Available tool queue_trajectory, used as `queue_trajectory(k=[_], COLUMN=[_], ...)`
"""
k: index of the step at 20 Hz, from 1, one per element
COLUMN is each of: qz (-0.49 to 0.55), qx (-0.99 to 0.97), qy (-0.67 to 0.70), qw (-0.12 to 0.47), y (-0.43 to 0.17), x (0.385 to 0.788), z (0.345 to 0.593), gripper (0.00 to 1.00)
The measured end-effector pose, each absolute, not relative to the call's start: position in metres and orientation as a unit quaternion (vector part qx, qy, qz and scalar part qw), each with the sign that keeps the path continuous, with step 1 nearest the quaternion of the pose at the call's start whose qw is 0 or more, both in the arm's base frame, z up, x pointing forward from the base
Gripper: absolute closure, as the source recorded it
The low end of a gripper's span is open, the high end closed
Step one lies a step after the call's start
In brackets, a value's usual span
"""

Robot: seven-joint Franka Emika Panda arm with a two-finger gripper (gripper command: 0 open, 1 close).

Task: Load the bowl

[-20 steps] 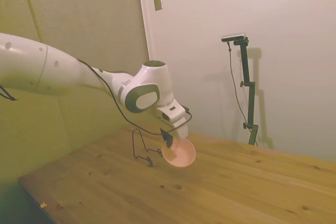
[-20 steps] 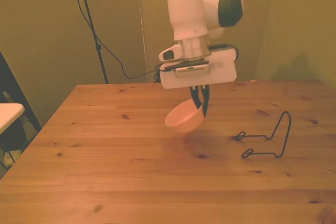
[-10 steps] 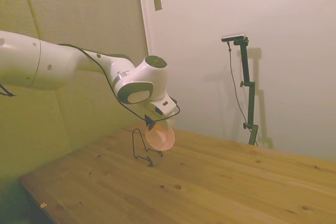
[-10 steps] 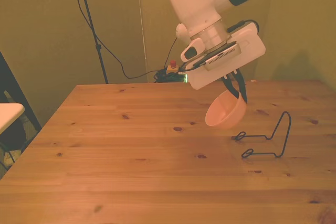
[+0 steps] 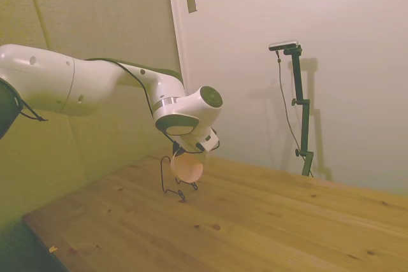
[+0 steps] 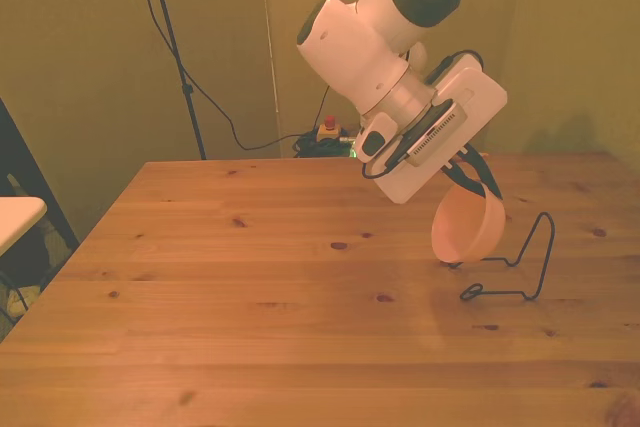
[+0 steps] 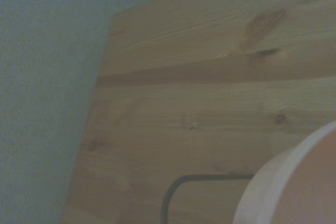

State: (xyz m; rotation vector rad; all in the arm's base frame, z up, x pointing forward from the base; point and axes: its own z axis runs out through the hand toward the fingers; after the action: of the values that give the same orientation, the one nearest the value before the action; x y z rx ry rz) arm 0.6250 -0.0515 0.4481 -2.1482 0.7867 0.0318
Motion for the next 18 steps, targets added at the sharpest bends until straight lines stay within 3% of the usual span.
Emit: queue_trajectory(k=[18], qz=[0.017], qx=[-0.846], qy=[0.303], qw=[0.438], y=[-0.01], x=[0.627], z=[0.414], gripper=[1.0])
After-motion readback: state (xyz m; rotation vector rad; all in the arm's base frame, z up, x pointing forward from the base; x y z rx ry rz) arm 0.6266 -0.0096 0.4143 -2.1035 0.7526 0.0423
